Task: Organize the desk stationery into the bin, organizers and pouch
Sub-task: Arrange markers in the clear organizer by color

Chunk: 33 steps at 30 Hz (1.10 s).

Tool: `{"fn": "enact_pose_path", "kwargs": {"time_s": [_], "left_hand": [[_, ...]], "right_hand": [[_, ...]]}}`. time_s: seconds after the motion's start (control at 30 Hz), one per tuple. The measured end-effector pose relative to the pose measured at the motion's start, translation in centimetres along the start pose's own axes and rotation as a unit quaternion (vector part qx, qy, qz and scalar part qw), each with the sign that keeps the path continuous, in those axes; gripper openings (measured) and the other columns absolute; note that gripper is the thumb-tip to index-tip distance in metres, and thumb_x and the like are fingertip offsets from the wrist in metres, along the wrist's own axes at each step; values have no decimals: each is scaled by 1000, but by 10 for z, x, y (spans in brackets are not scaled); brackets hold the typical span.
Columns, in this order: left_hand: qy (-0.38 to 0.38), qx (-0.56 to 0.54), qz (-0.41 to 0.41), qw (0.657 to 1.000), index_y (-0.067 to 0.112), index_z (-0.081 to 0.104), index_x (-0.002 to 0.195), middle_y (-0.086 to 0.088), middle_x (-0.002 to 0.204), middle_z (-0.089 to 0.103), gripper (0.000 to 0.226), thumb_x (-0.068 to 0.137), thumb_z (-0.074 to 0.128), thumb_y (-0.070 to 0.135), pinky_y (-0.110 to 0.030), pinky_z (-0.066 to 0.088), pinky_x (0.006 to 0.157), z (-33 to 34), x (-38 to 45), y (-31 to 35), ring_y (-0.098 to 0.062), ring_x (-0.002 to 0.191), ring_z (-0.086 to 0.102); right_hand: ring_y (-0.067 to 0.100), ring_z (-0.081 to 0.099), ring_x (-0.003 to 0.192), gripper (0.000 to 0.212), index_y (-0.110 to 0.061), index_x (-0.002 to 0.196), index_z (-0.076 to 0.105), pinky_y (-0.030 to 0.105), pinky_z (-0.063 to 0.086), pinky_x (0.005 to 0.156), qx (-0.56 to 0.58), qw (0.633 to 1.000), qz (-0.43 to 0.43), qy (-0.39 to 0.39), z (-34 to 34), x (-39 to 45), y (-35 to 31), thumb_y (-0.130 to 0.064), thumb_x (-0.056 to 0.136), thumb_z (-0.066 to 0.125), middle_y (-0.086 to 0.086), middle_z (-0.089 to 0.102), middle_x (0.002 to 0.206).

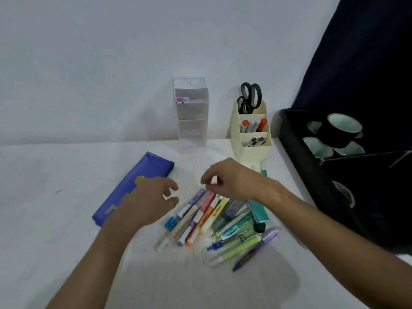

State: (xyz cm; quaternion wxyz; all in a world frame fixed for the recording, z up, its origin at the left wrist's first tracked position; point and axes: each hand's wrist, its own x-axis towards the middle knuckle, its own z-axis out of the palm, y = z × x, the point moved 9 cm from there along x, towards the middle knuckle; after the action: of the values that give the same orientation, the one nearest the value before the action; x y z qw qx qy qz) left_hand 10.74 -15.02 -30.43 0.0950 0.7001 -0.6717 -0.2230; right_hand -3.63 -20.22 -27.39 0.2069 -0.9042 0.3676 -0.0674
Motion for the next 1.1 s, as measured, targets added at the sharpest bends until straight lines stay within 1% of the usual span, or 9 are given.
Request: {"fn": "enact_pose_path", "kwargs": {"time_s": [0.07,0.2,0.3,0.47,0.67,0.77,0.9,1.0,1.1], "left_hand": [[-51,8,-28,998,23,63,110,9,94,61,25,88,63,33,-25,50,75,21,-12,-13,-9,83,60],[-75,21,-40,996,26,64,91,8,89,63,7,88,63,32,-24,51,70,28,-19,-9,-8,78,61],[-114,64,-37,991,28,58,72,6,83,62,14,83,65,31,-24,48,62,36,-25,1,-12,76,62],[-146,177,-47,972,24,52,102,2,105,58,29,83,66,43,-28,47,76,53,-45,7,-15,89,57],[-99,105,-58,988,25,50,117,5,92,54,26,92,56,24,-19,44,62,52,-40,7,-9,79,55],[-73,75,-60,993,27,48,127,6,103,60,36,92,56,23,-22,51,69,41,-43,1,-9,83,57],[7,-77,-44,996,37,31,139,15,96,59,64,87,64,20,-17,48,59,-1,-41,6,-7,74,61],[72,-210,-26,975,44,16,142,3,90,59,93,76,71,10,-18,50,56,-41,-31,14,-13,69,63],[128,-298,8,946,46,23,138,-2,92,61,90,75,75,8,-21,56,57,-83,-14,32,-19,64,69]], "right_hand": [[0,48,79,23,-18,112,69,15,37,75,-3,1000,23,-14,15,-9,17,-20,91,60,-3,66,113],[12,54,97,27,-18,118,65,26,44,84,-45,997,21,-60,33,-8,27,-17,92,57,-3,63,119],[17,50,109,34,-23,123,62,36,47,90,-89,991,25,-92,41,-4,30,-11,93,52,-5,61,121],[21,55,108,37,-26,123,62,41,50,88,-102,991,39,-71,45,-1,38,-8,92,53,2,63,119],[20,50,102,28,-24,119,65,34,43,84,-118,992,0,-50,37,-4,36,-18,95,50,-1,66,112],[18,43,99,29,-25,122,62,34,37,86,-114,992,8,-47,24,-8,34,-20,98,47,-4,64,111],[12,53,97,28,-21,124,60,25,42,86,65,996,56,-16,-11,-23,37,-21,99,45,-7,59,107],[12,60,87,27,-19,122,60,26,50,78,162,983,68,55,-45,-29,35,-21,100,44,-2,64,95],[13,63,80,24,-18,118,60,29,53,74,192,969,59,145,-84,-25,29,-24,98,48,-3,65,85]]}}
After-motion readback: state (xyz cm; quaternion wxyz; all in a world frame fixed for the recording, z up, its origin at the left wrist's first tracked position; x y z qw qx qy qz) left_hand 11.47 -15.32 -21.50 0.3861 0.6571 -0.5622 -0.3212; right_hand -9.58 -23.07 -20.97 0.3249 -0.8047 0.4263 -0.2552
